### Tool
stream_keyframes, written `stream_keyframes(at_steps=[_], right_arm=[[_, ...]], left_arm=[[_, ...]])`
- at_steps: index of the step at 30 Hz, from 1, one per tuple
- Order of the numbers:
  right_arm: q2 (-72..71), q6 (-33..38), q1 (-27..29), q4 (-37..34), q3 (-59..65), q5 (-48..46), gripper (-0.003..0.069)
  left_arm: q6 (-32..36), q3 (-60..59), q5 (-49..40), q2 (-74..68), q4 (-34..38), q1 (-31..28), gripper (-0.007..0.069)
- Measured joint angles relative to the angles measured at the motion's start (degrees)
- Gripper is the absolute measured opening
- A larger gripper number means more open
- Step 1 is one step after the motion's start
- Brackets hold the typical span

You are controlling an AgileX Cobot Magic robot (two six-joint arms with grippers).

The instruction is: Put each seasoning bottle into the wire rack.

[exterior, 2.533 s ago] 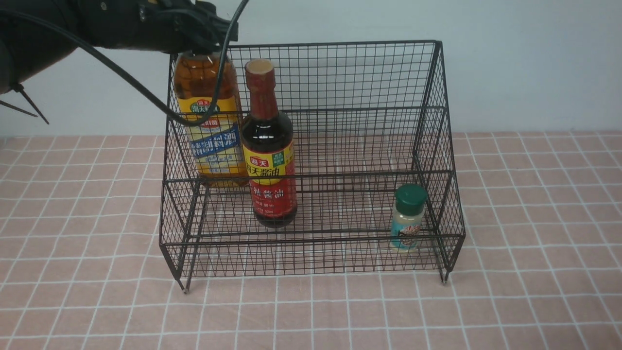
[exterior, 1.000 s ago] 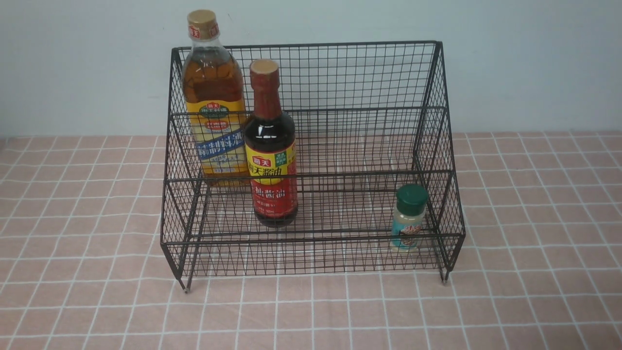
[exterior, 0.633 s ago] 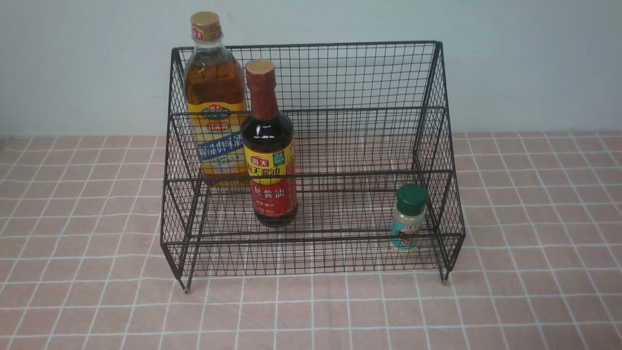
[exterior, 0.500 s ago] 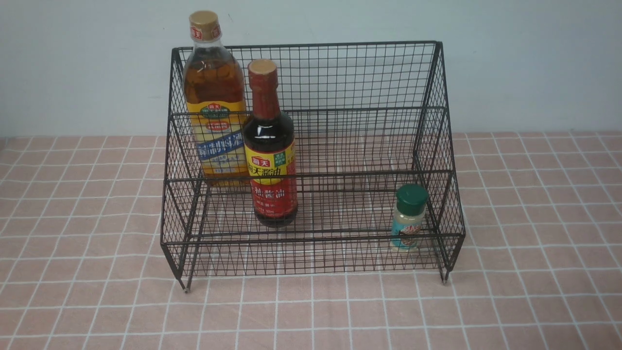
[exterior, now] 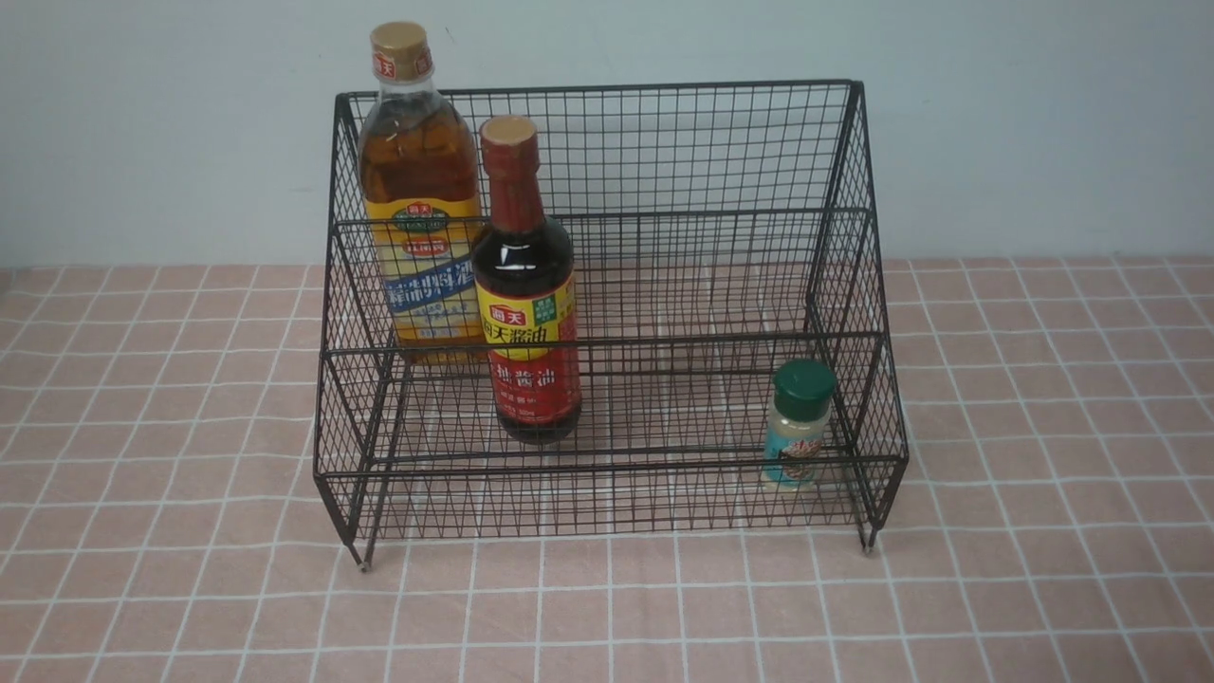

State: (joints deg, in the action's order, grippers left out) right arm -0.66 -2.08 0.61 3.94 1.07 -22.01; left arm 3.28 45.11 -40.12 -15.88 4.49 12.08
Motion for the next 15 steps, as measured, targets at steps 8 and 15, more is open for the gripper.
stream_keyframes(at_steps=[8, 15], right_arm=[[0.0, 0.0, 0.0, 0.0, 0.0, 0.0, -0.0013], [0.0, 0.0, 0.0, 0.0, 0.0, 0.0, -0.0013]], left_arm=[[0.6, -18.5, 6.0, 10.6, -2.1, -5.8, -0.0007], [0.8, -35.8, 13.7, 16.4, -2.3, -9.0, -0.0007]])
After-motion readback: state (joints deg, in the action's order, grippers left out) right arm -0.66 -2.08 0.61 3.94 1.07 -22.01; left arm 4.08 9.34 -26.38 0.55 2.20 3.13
